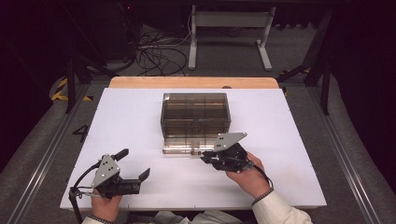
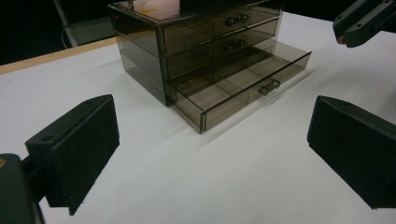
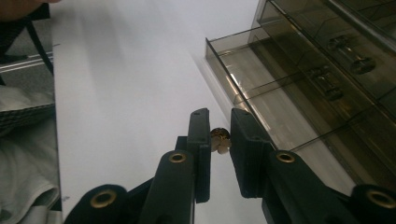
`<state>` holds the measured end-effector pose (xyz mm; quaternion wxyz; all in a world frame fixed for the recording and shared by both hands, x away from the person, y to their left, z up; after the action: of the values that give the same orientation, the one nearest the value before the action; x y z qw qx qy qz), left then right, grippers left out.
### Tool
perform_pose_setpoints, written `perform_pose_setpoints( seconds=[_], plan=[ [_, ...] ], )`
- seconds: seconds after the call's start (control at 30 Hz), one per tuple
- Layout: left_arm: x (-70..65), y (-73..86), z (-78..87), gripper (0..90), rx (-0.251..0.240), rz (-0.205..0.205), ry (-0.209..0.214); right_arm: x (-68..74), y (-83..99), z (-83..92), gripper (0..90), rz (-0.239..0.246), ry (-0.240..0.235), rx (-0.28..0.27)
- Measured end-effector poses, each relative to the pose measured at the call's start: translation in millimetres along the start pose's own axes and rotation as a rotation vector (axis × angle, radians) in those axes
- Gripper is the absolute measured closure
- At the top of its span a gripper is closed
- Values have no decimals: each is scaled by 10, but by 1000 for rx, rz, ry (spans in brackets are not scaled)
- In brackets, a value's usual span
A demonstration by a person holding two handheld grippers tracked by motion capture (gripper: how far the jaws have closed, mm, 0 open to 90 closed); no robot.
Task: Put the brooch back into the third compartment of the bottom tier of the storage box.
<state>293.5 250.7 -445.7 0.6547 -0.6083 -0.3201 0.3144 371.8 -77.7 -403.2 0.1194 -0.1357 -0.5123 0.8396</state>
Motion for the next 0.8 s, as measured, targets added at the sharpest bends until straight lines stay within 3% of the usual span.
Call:
perform_pose_setpoints(
  seconds=[0.17,0.27,0.47,0.53,0.63,0.8],
  plan=[
    [6,-2,3,33,-3,-3,-3,-77,-26,19,789,-10,23,-16],
    [3,-1,0,32,-2,-4,-1,-126,-34,37,789,-42,31,-34],
    [3,-3,3,33,-4,-5,-3,-179,-25,29,789,-36,50,-44],
    [3,-5,6,33,-5,-7,-4,-203,-18,21,788,-58,85,-65],
    [3,-5,7,34,-5,-6,-3,-237,11,3,789,-51,121,-61],
    [8,-4,9,34,-4,-6,-1,-314,38,12,788,-65,155,-65]
  ],
)
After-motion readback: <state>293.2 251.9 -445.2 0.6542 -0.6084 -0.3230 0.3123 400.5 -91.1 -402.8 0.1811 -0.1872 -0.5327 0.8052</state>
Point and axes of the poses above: each handheld gripper's, and its own axes: z roughly backward along the jaws, y roughly out of its underside, x roughly to its left, the point moved 2 cm from there along -z, roughly forward along the jaws, and after that the axes turned 15 degrees about -x, right-handed, at the moved point
